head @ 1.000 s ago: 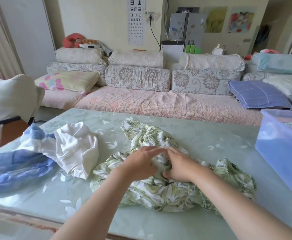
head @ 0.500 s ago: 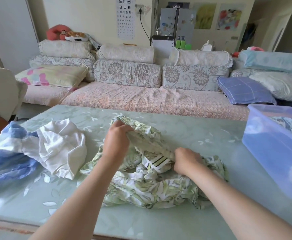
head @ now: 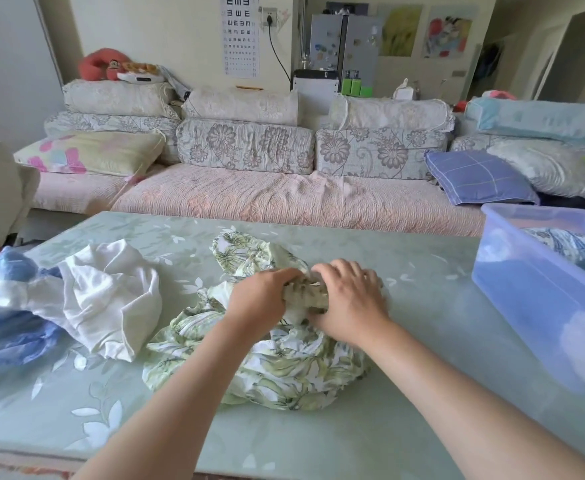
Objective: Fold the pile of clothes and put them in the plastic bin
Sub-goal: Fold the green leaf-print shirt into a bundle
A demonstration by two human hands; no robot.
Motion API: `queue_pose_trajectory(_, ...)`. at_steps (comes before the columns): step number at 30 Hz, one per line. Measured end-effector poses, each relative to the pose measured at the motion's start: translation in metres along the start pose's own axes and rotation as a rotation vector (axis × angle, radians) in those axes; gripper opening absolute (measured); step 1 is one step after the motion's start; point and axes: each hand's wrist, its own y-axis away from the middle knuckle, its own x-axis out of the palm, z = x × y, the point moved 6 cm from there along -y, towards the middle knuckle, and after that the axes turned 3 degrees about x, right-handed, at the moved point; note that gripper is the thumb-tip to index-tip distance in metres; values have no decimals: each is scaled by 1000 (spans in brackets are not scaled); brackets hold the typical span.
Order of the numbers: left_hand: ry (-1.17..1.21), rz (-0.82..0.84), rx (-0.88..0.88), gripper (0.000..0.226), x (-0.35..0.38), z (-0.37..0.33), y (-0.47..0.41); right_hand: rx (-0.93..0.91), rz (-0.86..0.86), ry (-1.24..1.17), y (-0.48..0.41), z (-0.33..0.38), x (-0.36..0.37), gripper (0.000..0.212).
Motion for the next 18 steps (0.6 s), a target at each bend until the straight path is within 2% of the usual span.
queue_pose_trajectory(2,-46,-27,-33,47,-4,8,0,254,283,2,13,-22,19,131)
queue_pose_trajectory(3,-79,-25,-61,44,-5,13,1,356,396,-38,21,-30,29,144)
queue_pose_trajectory(5,-183,58,-115,39,-5,21,3,456,583,-116,38,-36,48,150)
queue_pose_trajectory(7,-324,243,-60,42,2,20,7,423,653,-149,48,-29,55,136)
queue_pose_trajectory(9,-301,368,92,69,7,3,13,324,570,-256,44,-20,58,95)
queue_pose_trajectory(10,-211,407,151,83,7,-11,16,252,484,-310,40,-15,55,71)
queue_pose_trajectory(11,-104,434,178,95,6,-23,17,171,398,-316,37,-8,48,57)
queue_pose_trajectory(13,56,449,187,110,9,-38,18,-37,208,-208,33,5,29,51)
queue_pose_trajectory(15,86,442,160,115,14,-39,18,-213,29,-192,33,15,13,52)
queue_pose_trajectory(16,107,436,122,113,16,-35,19,-264,-52,-241,34,18,6,55)
queue_pose_trajectory(18,147,389,58,94,14,-26,21,-224,-226,-353,37,15,-6,61)
